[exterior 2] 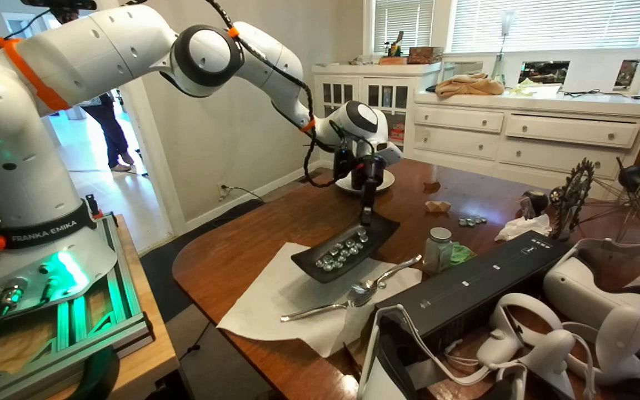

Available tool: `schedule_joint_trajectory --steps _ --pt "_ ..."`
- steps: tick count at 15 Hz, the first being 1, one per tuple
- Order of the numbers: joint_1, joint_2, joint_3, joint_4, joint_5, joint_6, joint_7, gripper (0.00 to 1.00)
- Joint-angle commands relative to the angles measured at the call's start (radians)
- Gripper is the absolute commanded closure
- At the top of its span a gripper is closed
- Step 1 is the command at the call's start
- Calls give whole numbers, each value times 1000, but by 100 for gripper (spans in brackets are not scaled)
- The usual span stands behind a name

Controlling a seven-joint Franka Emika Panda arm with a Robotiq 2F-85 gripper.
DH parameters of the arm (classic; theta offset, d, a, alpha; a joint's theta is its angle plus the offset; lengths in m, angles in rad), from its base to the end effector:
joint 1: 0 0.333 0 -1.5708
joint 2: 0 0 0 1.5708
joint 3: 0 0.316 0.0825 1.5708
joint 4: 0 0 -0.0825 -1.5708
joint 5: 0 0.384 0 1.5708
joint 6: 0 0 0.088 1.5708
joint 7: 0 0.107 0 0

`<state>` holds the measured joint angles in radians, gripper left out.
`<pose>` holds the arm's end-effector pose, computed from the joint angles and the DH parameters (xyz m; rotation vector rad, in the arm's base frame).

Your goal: Move the black plate backwards

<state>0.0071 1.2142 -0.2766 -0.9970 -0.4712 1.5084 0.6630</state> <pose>0.6774 -0.1760 0.1042 2.0667 -0.7595 -0.5638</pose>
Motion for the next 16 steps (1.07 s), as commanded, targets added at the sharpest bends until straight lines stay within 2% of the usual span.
schedule_joint_trajectory --steps 1,7,12,16 --pt "25 -2 -28 91 -8 -91 -81 98" --pt "59 32 -42 248 -21 -180 -112 98" --pt "136 21 -49 249 -117 -127 -140 98" --pt "202 -2 -45 178 -206 -50 -158 98"
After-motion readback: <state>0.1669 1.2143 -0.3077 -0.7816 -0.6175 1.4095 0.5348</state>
